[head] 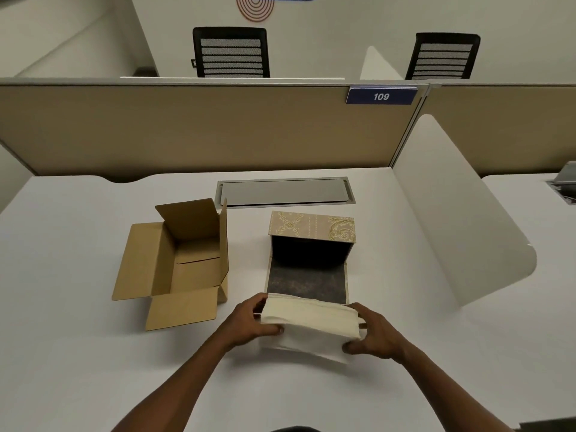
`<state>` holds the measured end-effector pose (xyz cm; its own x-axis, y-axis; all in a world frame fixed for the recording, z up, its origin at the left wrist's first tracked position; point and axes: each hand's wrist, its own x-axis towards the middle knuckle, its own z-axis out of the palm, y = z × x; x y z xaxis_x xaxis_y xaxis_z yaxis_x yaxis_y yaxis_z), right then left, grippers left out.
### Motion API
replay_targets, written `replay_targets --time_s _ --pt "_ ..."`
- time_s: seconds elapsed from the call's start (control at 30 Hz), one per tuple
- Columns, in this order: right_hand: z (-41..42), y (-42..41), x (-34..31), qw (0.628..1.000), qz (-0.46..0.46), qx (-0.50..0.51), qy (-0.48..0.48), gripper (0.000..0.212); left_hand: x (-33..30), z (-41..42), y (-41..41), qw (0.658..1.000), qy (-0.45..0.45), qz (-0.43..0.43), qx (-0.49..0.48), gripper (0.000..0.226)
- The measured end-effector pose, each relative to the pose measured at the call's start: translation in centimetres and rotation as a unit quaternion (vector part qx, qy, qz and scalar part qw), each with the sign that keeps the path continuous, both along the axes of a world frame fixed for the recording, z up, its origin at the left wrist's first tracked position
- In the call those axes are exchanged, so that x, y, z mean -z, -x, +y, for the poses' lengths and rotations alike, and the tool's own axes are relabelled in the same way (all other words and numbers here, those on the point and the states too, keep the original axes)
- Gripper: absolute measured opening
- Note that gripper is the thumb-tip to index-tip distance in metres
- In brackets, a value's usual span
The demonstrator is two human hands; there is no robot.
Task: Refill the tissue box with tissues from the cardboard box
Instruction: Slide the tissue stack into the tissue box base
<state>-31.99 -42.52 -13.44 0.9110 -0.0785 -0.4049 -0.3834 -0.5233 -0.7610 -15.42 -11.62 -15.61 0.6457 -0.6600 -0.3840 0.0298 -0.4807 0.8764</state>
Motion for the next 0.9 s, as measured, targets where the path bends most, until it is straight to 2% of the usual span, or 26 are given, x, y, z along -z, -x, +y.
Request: replay_targets --time_s 0.07,0.13,0.2,0.3,0.43,0.57,0.9 --pt "-0.1 0.1 -0.1 0.986 0.03 0.066 -0.149 0.074 -0.2 -0.1 0.0 0.996 0.035 0.061 -0.048 0.063" --pt "0.3 -0.2 0.0 0.959 0.039 0.139 -0.242 0.071 -0.4 -0.5 0.2 0.99 0.052 0.097 -0.094 0.058" --pt "1.0 -1.0 0.1 0.927 0.036 0.217 -0.305 0.058 -0.5 -1.5 0.4 0.982 0.048 0.114 -0.146 0.063" --pt "1.8 -2.7 0.4 0.882 0.045 0.325 -0.34 0.036 -0.6 -3.2 0.3 0.972 0.014 0.114 -0.203 0.065" --pt "2.3 -5.1 0.4 0.858 0.047 0.386 -0.336 0.032 -1.2 -5.5 -0.7 0.977 -0.021 0.077 -0.197 0.071" --pt "1.8 -7.7 -0.1 0.876 0.052 0.405 -0.255 0.05 -1.6 -7.0 -2.1 0.982 -0.035 0.044 -0.179 0.082" --pt "1.5 -11.4 -0.3 0.892 0.037 0.436 -0.117 0.072 -1.7 -7.9 -4.8 0.982 -0.009 0.018 -0.189 0.077"
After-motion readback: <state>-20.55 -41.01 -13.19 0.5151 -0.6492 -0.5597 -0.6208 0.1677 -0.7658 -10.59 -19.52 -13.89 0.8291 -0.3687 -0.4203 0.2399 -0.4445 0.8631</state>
